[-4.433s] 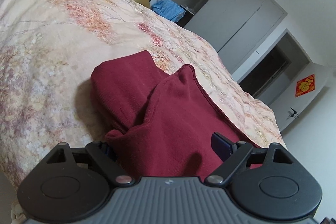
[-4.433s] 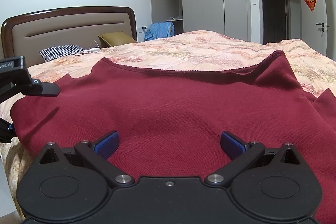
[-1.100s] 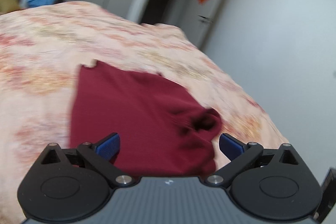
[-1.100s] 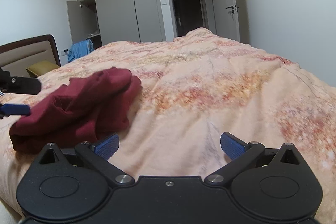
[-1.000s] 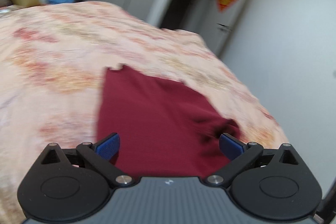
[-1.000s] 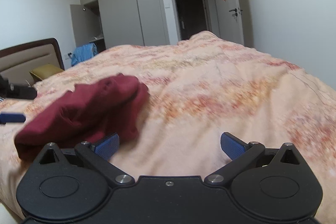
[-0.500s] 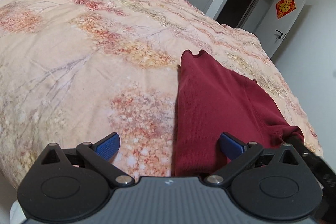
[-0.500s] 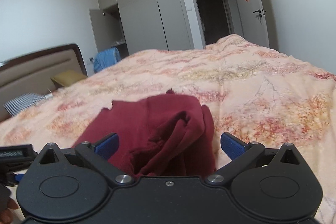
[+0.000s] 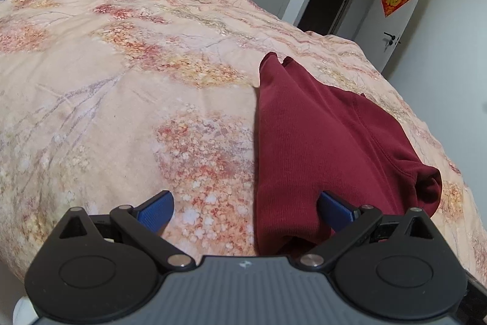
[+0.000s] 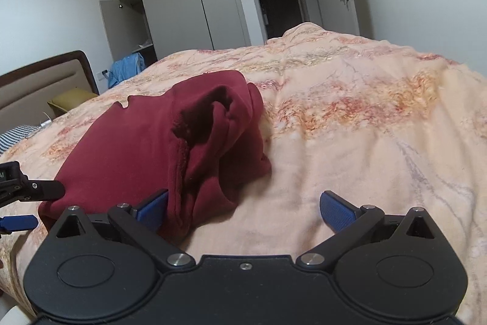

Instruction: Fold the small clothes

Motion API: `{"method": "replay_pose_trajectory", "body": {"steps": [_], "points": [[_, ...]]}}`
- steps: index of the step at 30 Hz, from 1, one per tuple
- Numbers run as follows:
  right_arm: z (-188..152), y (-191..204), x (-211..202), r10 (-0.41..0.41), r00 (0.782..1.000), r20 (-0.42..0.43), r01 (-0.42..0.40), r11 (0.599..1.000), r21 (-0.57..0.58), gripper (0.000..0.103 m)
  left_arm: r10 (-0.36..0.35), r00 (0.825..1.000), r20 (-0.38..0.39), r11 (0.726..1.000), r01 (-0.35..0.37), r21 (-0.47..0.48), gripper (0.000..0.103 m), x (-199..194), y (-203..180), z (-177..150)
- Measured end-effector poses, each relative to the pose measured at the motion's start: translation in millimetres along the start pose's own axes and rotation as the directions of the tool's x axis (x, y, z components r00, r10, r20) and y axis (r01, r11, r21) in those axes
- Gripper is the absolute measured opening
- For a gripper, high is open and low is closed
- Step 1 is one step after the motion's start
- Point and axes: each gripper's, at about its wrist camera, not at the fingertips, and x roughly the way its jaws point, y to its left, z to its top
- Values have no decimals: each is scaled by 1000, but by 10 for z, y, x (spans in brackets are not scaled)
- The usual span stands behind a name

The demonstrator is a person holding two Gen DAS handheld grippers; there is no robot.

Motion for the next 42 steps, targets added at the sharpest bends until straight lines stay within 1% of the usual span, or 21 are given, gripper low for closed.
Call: {"method": "replay_pose_trajectory", "body": {"steps": [4, 7, 9, 12, 14, 16, 18, 22, 26, 27, 31, 35, 36, 39, 40, 42], "points": [[338, 41, -68, 39, 994, 106, -38, 999, -8, 103, -3, 1000, 7, 1000, 3, -8, 103, 4, 16, -13], [647, 43, 67, 40, 989, 144, -42, 999, 10, 103, 0, 1000, 9, 1000, 0, -4, 103, 2, 11, -18], [834, 44, 242, -1, 993, 119, -1, 1000, 23, 103, -1, 1000, 7, 1000, 1, -5, 103, 2, 14, -18], [960, 68, 555, -97, 995, 30, 97, 995, 16, 103, -1, 1000, 3, 1000, 1, -9, 103, 7, 15, -13], [917, 24, 682, -137, 990, -37, 138, 990, 22, 103, 0, 1000, 1, 1000, 0, -9, 103, 8, 12, -10], [781, -44, 677, -146, 988, -54, 148, 988, 37, 103, -3, 1000, 1, 1000, 3, -9, 103, 9, 14, -9], [612, -85, 604, -131, 990, -56, 132, 991, 31, 103, -6, 1000, 3, 1000, 6, -12, 103, 17, 21, -10], [318, -170, 424, -129, 992, 7, 129, 992, -5, 103, -7, 1000, 8, 1000, 7, -3, 103, 23, 21, -25], [132, -283, 319, -111, 993, 41, 108, 992, 71, 103, -6, 1000, 6, 1000, 6, 5, 103, 19, 22, -32], [97, -280, 304, -111, 992, 56, 107, 992, 72, 103, -6, 1000, 7, 1000, 6, 5, 103, 18, 21, -32], [66, -263, 311, -112, 990, 81, 107, 992, 68, 103, -6, 1000, 7, 1000, 6, 6, 103, 15, 21, -31], [180, -266, 290, -104, 993, 61, 100, 993, 60, 103, -7, 1000, 8, 1000, 7, 5, 103, 13, 22, -35], [227, -248, 266, -102, 992, 74, 98, 994, 51, 103, -7, 1000, 8, 1000, 7, 5, 103, 13, 21, -36], [395, -165, 267, -65, 987, 146, 72, 996, -44, 103, -7, 1000, 9, 1000, 7, 0, 103, 11, 21, -37], [465, -134, 307, -56, 986, 155, 69, 994, -81, 103, -6, 1000, 10, 1000, 6, 2, 103, 9, 24, -39], [614, -101, 435, -45, 988, 147, 65, 989, -134, 103, -8, 1000, 11, 1000, 8, 2, 103, 7, 29, -40]]}}
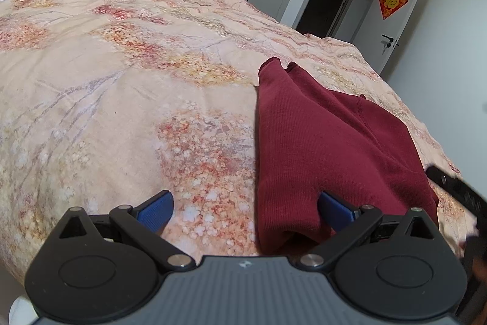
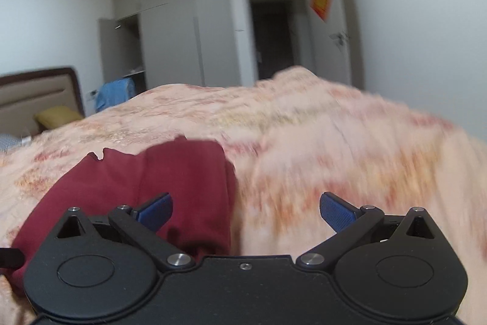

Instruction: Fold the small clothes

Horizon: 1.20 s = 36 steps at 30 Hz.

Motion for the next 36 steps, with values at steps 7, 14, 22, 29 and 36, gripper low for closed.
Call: {"method": "replay_pose_trajectory", "body": {"steps": [7, 14, 22, 29, 36], "points": [[91, -128, 609, 48, 990, -130, -54, 998, -43, 103, -2, 1000, 1, 1000, 2, 0, 103, -6, 6, -6], [-151, -294, 694, 124, 983, -135, -113, 990, 83, 103, 12, 1000, 23, 1000, -12, 7, 103, 0, -18, -46], [-155, -325, 666, 139, 983, -120, -126, 986, 108, 103, 14, 1000, 2, 1000, -14, 13, 103, 13, -28, -10], [-163, -350, 660, 149, 982, -113, -135, 983, 122, 103, 1, 997, -79, 1000, 1, 29, 103, 42, -1, 158], [-189, -385, 502, 274, 961, -32, -268, 956, 123, 103, 37, 996, -84, 993, -27, 111, 103, 60, -131, 334]]}}
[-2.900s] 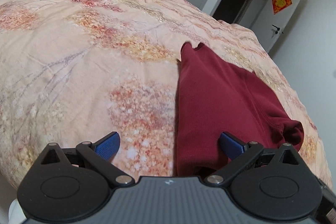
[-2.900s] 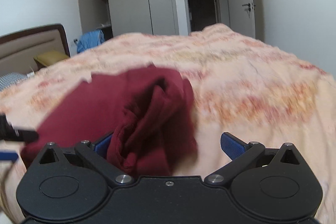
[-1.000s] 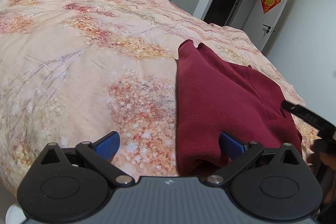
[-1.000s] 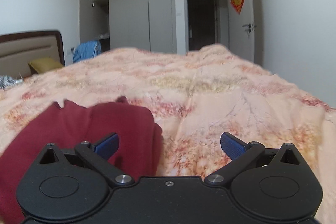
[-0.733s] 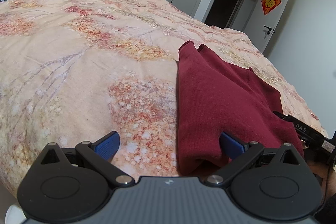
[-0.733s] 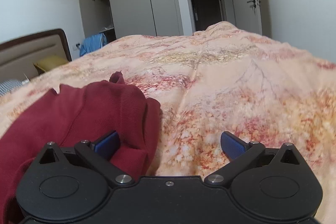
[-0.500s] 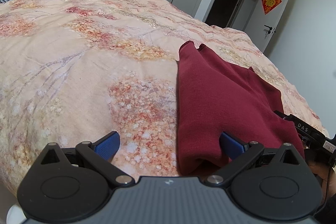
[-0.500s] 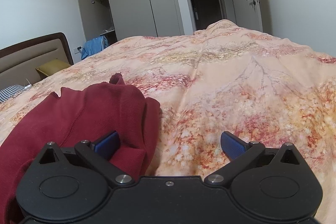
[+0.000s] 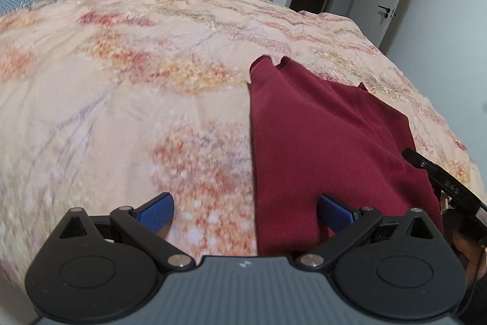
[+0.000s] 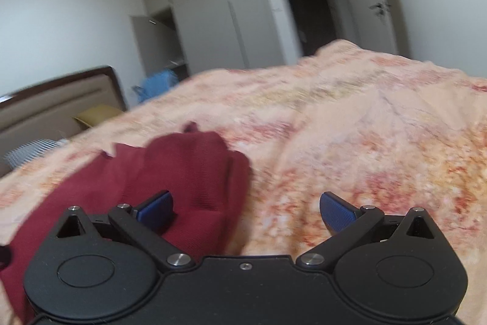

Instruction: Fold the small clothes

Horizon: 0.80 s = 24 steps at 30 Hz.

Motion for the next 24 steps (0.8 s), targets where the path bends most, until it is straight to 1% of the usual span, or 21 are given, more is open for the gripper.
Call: {"method": "replay_pose_trajectory", "body": {"steps": [3, 6, 9, 11, 13, 17, 19, 21, 23, 24], "points": [[7, 53, 31, 38, 999, -22, -39, 999, -17, 103, -10, 1000, 9, 1000, 9, 26, 103, 36, -35, 93], [13, 33, 59, 57, 997, -41, -57, 998, 5, 103, -21, 1000, 19, 999, 20, 39, 103, 100, -52, 200], [10, -28, 81, 86, 995, -55, -84, 995, 51, 103, -58, 998, 29, 998, 57, 27, 103, 225, -26, 304], [3, -42, 84, 92, 994, -56, -89, 994, 63, 103, -70, 997, 32, 998, 69, 11, 103, 360, -3, 342], [-1, -31, 80, 91, 994, -55, -87, 994, 61, 103, -69, 997, 44, 998, 69, 7, 103, 507, -9, 339], [-10, -33, 61, 97, 994, -48, -94, 993, 65, 103, -67, 993, 95, 997, 62, 50, 103, 672, -73, 232], [-17, -44, 14, 131, 991, -21, -129, 989, 72, 103, -68, 990, 125, 997, 63, 47, 103, 668, -69, 171], [-21, -47, -18, 185, 983, -3, -184, 980, 79, 102, -85, 986, 140, 996, 80, 39, 103, 663, -27, 132], [-22, -26, -8, 213, 977, -11, -211, 975, 76, 102, -100, 985, 141, 995, 97, 27, 103, 665, 11, 123], [-21, -11, 7, 217, 976, -22, -215, 974, 73, 99, -103, 985, 138, 995, 101, 24, 103, 671, 19, 129]]}}
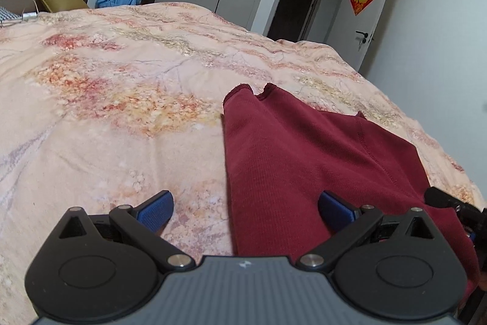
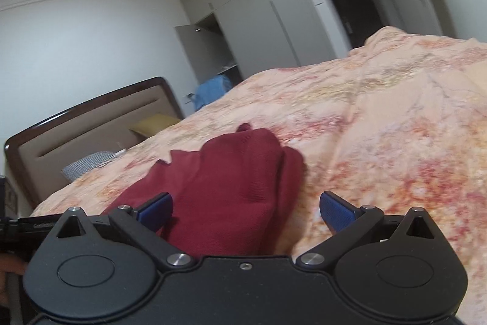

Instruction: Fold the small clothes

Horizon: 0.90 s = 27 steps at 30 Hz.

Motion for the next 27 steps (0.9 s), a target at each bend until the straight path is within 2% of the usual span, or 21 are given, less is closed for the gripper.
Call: {"method": "replay_pose_trajectory", "body": {"steps": [4, 8, 16, 20, 27], "points": [[14, -20, 73, 11, 999, -44, -10, 1000, 21, 96, -5, 1000, -20, 1000, 5, 5, 103, 5, 13, 37], [7, -38, 60, 23, 999, -39, -22, 999, 33, 93, -32, 995, -89, 999, 32, 8, 103, 7, 49, 150], [-12, 11, -2, 10, 1000, -12, -10, 1000, 5, 71, -118, 967, -227, 993, 122, 4, 103, 58, 118, 284], [-8, -5, 10, 12, 1000, -18, -12, 1000, 14, 72, -117, 957, -266, 993, 120, -6, 102, 90, 94, 341], [-4, -18, 22, 9, 1000, -26, -8, 1000, 20, 75, -107, 959, -261, 994, 109, -9, 101, 74, 26, 337]]}}
